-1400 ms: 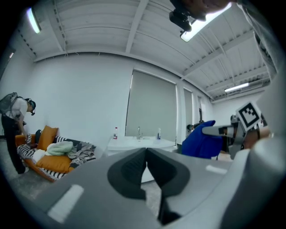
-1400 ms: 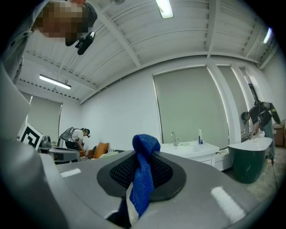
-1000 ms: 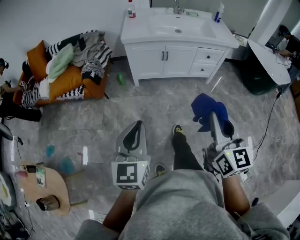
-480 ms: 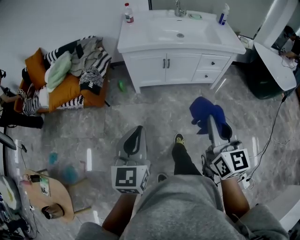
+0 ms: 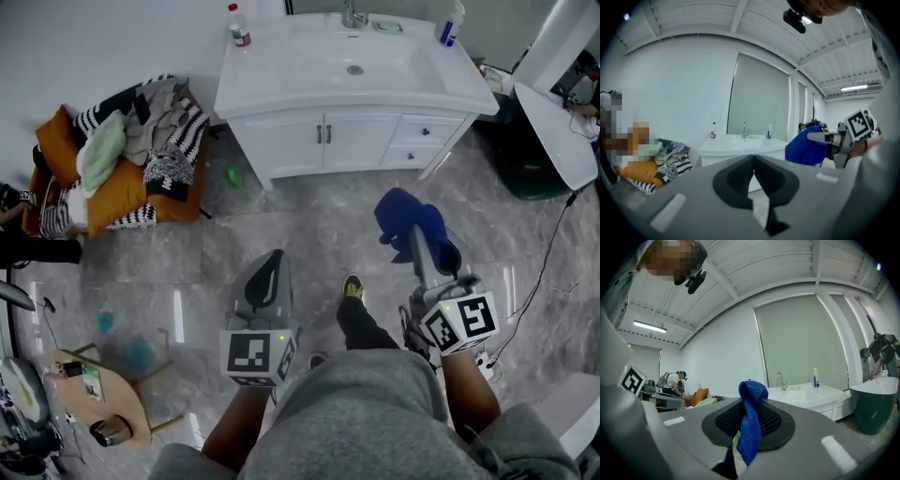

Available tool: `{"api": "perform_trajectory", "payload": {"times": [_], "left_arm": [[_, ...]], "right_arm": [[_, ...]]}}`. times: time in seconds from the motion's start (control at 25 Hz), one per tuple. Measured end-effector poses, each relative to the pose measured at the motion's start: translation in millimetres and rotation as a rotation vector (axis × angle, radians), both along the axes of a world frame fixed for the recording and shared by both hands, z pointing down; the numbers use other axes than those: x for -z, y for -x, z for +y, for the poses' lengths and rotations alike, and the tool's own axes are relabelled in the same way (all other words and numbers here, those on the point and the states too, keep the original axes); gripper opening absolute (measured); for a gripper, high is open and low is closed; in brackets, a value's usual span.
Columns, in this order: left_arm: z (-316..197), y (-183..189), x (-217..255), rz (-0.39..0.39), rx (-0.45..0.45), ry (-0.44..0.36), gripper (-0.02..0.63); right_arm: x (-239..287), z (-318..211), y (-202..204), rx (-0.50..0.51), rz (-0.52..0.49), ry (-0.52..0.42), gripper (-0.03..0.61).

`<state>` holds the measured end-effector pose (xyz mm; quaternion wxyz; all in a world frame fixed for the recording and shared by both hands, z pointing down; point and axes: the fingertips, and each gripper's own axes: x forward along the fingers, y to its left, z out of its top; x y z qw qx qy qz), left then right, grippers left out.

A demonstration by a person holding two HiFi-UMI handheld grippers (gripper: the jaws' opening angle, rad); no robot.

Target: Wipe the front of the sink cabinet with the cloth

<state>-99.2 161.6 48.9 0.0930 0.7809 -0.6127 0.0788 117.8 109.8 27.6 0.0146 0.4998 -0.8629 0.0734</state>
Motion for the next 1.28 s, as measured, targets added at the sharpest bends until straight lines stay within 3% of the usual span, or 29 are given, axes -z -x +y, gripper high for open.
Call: {"api": "perform_trajectory", "payload": {"times": [0.68, 1.28], "left_arm": [[-132, -26, -8, -0.019, 0.064, 0.07, 0.011], [-202, -70, -9, -0.042, 0.055, 0.083, 0.011]], "right_arm": [[-18, -147, -23, 0.058, -0.019, 0.065, 0.057], [-31, -213, -61, 0.061, -0.038, 0.078, 0.058]]}}
